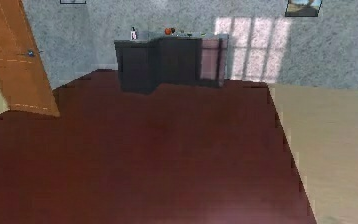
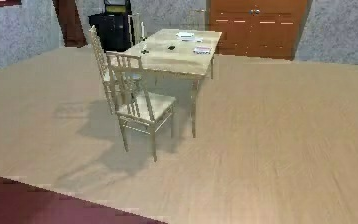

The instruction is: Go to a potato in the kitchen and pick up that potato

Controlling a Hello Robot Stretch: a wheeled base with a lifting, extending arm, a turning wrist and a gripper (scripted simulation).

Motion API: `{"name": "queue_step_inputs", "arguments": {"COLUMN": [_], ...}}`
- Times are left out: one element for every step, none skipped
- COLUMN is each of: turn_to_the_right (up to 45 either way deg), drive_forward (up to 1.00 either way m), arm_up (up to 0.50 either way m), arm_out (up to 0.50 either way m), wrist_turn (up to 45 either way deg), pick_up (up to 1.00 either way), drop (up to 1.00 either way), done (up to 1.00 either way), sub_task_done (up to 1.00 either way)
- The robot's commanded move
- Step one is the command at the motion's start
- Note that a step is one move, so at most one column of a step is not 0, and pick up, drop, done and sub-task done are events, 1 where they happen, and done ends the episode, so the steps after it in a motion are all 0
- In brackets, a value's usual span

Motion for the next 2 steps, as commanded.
{"name": "queue_step_inputs", "arguments": {"turn_to_the_right": [0.0,0.0], "drive_forward": [1.00,1.00], "arm_up": [0.00,0.00], "arm_out": [0.00,0.00], "wrist_turn": [0.0,0.0], "pick_up": [0.00,0.00], "drop": [0.00,0.00], "done": [0.00,0.00], "sub_task_done": [0.00,0.00]}}
